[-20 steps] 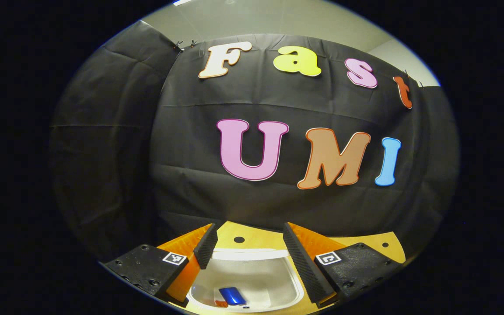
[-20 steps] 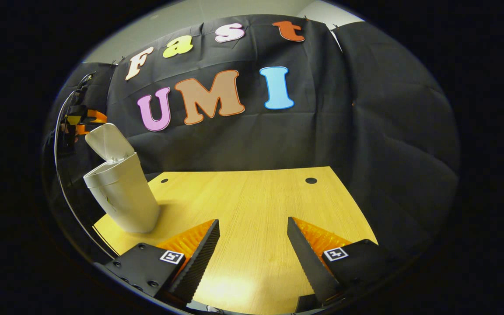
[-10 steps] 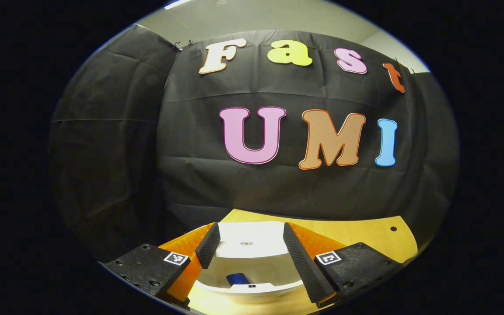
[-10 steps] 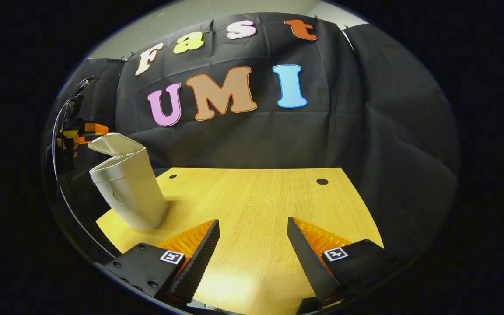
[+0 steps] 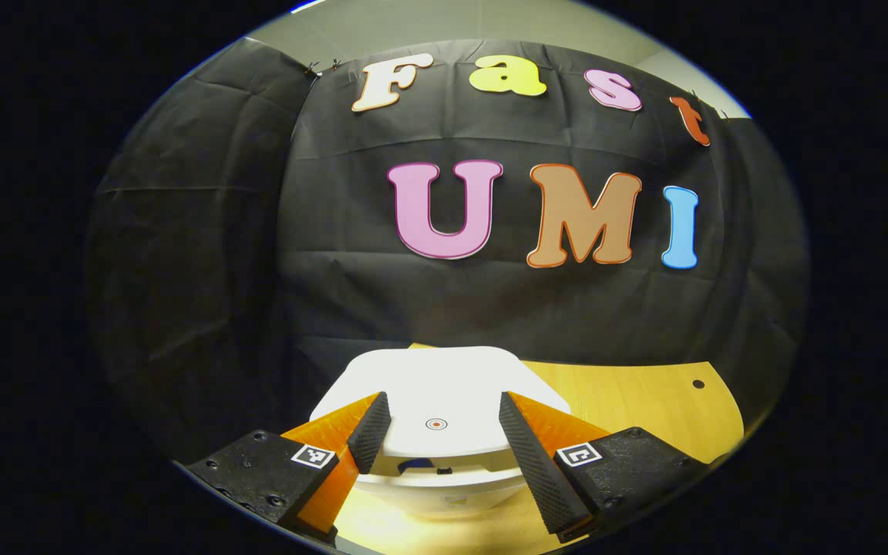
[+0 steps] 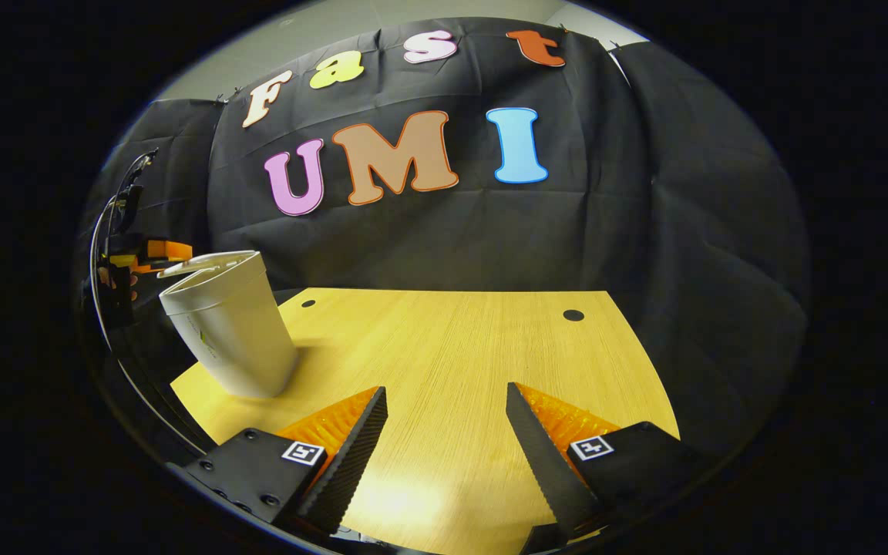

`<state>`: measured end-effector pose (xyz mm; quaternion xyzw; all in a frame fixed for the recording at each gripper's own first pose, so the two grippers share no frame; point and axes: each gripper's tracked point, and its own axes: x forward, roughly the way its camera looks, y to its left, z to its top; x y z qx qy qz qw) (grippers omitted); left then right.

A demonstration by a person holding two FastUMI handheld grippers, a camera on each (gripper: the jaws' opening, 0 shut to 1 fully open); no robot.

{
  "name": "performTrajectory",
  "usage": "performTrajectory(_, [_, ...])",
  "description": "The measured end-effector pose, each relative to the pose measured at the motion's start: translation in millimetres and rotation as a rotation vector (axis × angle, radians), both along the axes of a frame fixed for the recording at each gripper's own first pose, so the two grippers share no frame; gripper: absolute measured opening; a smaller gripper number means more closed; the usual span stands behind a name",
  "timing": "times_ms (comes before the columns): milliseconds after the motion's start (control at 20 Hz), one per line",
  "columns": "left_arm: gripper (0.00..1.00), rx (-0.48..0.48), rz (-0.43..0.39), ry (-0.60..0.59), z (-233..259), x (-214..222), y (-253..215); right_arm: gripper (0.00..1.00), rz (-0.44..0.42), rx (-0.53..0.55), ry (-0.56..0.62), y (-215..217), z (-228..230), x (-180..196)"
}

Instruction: Press the lid of the desktop garbage bin to open it, pick up the crumpled paper on the desktop and throw it into the bin, then pick up the pop can on the desktop and drop it into the bin, and finally close the garbage bin lid.

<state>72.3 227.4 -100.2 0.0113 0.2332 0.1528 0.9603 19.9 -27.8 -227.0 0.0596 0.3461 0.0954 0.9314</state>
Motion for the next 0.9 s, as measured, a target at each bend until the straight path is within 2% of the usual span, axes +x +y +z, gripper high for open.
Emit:
performTrajectory(150, [0.88,0.009,-0.003,0.017,-9,-5,-1,0.99,0.008,-0.003,0.006,1,-2,1])
performTrajectory(250, [0.88,-0.027,-0.028,0.035,-23,-7,-8,0.99,0.014,0.004,0.012,3,-4,1])
performTrajectory(300, [0.89,-0.013,-0.049,0.071,-28,-10,-10,0.99,0.016,0.007,0.013,5,-5,1])
performTrajectory(350, [0.93,0.02,-0.077,0.055,-25,-9,-13,0.99,0.018,0.008,0.015,5,-6,2])
performTrajectory(450, [0.92,0.056,-0.123,0.058,-30,-11,-14,0.99,0.026,0.007,0.025,9,-11,1])
performTrajectory(550, [0.9,0.011,-0.125,0.033,-31,-9,-14,1.0,0.033,0.004,0.018,12,-11,1])
performTrajectory(700, [0.89,0.018,-0.149,0.069,-34,-10,-18,1.0,0.055,-0.009,0.014,18,-10,2])
performTrajectory(800, [0.89,0.008,-0.145,0.023,-26,-9,-17,1.0,0.052,0.005,0.002,20,-4,6])
performTrajectory(900, [0.89,0.042,-0.145,-0.027,-20,-1,-14,1.0,0.041,0.025,-0.019,23,5,10])
